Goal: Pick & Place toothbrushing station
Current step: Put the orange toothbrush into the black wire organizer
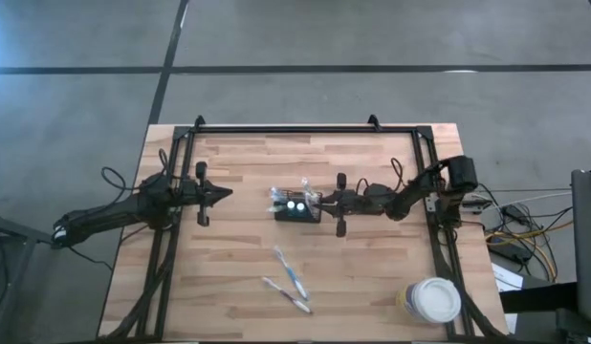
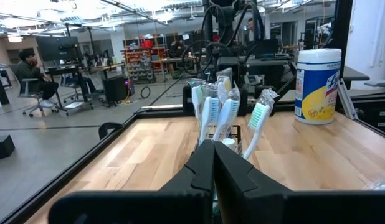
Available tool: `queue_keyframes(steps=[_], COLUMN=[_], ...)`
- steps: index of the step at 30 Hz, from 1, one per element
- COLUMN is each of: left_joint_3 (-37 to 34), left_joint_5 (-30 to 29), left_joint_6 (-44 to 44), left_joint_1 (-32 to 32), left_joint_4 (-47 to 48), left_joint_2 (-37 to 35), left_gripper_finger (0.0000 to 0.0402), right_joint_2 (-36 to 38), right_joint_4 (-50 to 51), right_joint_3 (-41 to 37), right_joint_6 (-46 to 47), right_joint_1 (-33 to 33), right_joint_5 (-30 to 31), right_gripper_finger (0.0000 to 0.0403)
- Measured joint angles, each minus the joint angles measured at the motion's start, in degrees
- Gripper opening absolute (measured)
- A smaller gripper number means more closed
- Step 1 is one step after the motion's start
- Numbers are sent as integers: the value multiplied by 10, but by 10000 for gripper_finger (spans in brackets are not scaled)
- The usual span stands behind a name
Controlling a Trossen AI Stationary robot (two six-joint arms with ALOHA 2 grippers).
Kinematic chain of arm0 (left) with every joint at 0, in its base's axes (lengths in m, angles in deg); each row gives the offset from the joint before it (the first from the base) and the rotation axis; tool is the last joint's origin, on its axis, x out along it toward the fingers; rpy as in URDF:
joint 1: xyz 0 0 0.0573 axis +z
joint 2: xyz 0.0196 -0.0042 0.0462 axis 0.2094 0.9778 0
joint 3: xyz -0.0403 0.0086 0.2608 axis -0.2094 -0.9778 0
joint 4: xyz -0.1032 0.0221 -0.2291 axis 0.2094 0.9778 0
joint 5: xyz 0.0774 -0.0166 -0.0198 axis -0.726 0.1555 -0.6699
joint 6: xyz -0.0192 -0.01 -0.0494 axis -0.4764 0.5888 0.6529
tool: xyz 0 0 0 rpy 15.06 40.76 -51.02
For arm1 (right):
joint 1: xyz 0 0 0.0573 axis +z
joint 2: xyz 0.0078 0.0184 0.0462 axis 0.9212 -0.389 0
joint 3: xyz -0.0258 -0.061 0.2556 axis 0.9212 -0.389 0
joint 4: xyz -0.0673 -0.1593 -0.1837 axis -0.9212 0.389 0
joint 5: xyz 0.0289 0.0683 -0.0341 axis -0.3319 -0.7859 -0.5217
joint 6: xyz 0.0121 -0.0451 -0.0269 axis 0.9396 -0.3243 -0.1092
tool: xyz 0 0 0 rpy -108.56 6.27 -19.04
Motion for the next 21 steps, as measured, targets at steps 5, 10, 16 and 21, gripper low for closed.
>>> queue_keyframes(steps=[5, 10, 16, 21], left_joint_3=[0, 0, 0, 0], left_joint_5=[0, 0, 0, 0], left_joint_6=[0, 0, 0, 0], left_joint_1=[0, 0, 0, 0], left_joint_4=[0, 0, 1, 1], left_joint_2=[0, 0, 0, 0], left_gripper_finger=[7, 7, 7, 7], right_joint_2=[-32, -44, -30, -4], right_joint_4=[-39, -47, -28, -35], right_joint_3=[2, 3, -2, -9], right_joint_6=[4, 6, 30, 30], right_joint_1=[0, 0, 0, 2], right_joint_5=[0, -1, -8, -11], right_gripper_finger=[23, 26, 81, 142])
